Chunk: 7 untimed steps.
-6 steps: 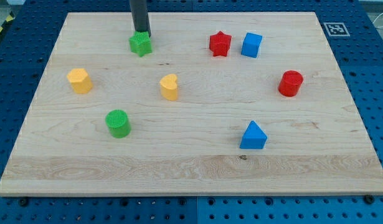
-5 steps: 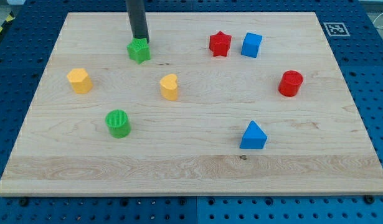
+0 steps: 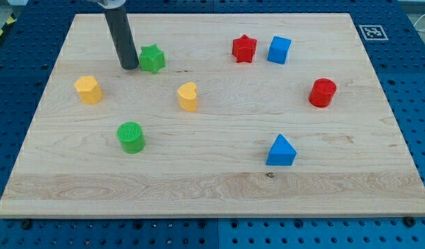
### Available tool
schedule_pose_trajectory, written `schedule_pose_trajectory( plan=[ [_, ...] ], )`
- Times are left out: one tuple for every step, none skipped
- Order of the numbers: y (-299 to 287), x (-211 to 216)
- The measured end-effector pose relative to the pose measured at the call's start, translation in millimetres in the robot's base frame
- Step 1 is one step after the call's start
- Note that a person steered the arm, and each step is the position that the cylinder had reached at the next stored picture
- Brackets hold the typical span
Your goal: Slide the green star towards the red star
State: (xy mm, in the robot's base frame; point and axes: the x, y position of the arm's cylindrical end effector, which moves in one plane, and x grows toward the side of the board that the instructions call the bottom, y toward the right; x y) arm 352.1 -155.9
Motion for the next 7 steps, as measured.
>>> schedule_pose_trajectory(
  plan=[
    [9.7,7.1],
    [18.0,5.7],
    [19.4,-7.5],
    [23.1,-11.4],
    [27.6,-11.3],
    [34.4,-7.1],
    [42.4,-7.0]
  ],
)
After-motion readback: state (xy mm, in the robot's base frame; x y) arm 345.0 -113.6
